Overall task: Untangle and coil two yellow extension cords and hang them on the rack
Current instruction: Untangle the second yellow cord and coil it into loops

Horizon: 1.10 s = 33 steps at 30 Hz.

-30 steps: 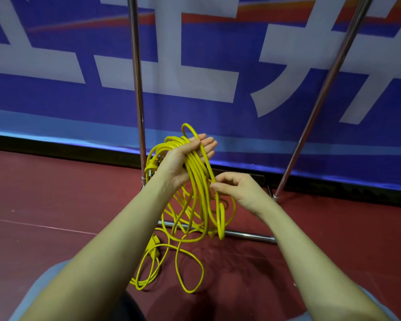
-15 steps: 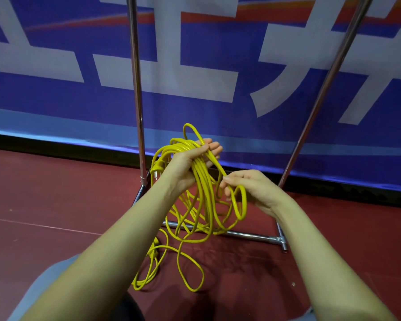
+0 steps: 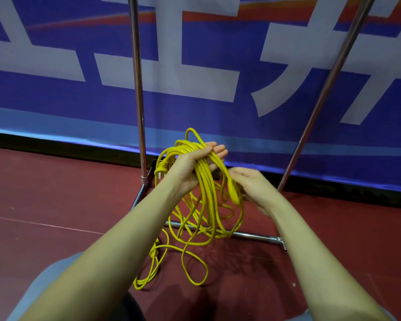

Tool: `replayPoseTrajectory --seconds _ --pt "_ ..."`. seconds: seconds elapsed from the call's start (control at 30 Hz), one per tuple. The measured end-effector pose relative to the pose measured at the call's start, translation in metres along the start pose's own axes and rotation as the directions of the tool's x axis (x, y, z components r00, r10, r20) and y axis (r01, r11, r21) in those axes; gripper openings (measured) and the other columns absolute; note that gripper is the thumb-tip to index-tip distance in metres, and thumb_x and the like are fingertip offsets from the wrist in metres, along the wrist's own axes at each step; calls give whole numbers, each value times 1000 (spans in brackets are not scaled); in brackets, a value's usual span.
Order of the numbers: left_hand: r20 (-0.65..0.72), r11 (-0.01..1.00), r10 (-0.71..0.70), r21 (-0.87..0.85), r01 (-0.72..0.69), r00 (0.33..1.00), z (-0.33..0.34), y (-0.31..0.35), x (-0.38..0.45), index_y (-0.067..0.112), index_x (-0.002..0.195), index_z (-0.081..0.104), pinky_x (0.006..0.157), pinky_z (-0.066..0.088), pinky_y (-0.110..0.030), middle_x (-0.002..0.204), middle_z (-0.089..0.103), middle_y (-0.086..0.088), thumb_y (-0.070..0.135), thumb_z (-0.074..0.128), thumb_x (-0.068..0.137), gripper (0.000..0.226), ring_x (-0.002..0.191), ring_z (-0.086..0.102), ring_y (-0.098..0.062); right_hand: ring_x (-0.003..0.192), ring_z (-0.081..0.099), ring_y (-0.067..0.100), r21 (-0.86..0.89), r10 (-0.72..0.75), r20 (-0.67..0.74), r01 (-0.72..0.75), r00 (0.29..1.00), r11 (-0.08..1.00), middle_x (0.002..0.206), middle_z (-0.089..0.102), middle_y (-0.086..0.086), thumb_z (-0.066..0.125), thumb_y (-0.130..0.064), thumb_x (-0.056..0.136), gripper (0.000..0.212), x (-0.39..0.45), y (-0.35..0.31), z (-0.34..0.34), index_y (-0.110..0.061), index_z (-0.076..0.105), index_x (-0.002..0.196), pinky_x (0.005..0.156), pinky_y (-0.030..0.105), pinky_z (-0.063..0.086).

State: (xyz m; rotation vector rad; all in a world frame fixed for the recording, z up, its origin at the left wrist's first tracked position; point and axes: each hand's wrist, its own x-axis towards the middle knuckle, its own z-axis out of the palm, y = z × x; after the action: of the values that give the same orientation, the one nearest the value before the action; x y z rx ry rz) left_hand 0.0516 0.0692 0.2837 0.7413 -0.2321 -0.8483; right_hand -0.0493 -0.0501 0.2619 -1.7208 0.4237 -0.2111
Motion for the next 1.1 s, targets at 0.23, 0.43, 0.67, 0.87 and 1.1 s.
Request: replayPoseTrajectory --seconds 0.23,0.43,0.67,0.87,1.1 --pt "45 1000 7 6 -7 999 -4 19 0 -1 102 57 73 59 -32 86 74 -11 3 37 98 21 95 67 -20 61 43 20 -81 -112 94 120 989 989 69 52 14 53 -28 94 26 3 5 -6 -10 59 77 55 29 32" --pt "46 999 35 -35 -34 998 -5 22 0 2 104 57 76 57 -33 87 74 -9 5 37 98 21 88 71 -18 61 44 6 -59 -264 -7 263 965 963 70 52 5 58 -21 89 17 4 12 -7 -17 58 73 64 19 37" --pt "31 994 76 -85 -73 997 -1 19 -1 5 101 57 78 55 -31 85 74 -6 7 36 99 21 101 64 -19 62 48 -2 -113 -179 29 181 983 977 71 56 -4 58 -11 91 17 3 30 -9 -15 62 75 67 15 37" --pt "3 987 135 -88 -134 991 0 21 2 5 101 55 84 52 -35 92 74 -5 6 36 100 19 107 59 -25 94 60 2 -39 -338 34 339 940 940 103 66 0 57 -1 90 23 -5 10 4 -19 65 103 86 13 44" --pt "-56 993 108 -36 -110 993 -2 13 5 4 99 55 84 51 -32 91 72 -8 3 39 99 17 111 60 -26 92 57 8 -74 -415 54 419 908 905 99 61 10 58 -15 91 12 -7 -7 12 -19 69 91 86 14 41"
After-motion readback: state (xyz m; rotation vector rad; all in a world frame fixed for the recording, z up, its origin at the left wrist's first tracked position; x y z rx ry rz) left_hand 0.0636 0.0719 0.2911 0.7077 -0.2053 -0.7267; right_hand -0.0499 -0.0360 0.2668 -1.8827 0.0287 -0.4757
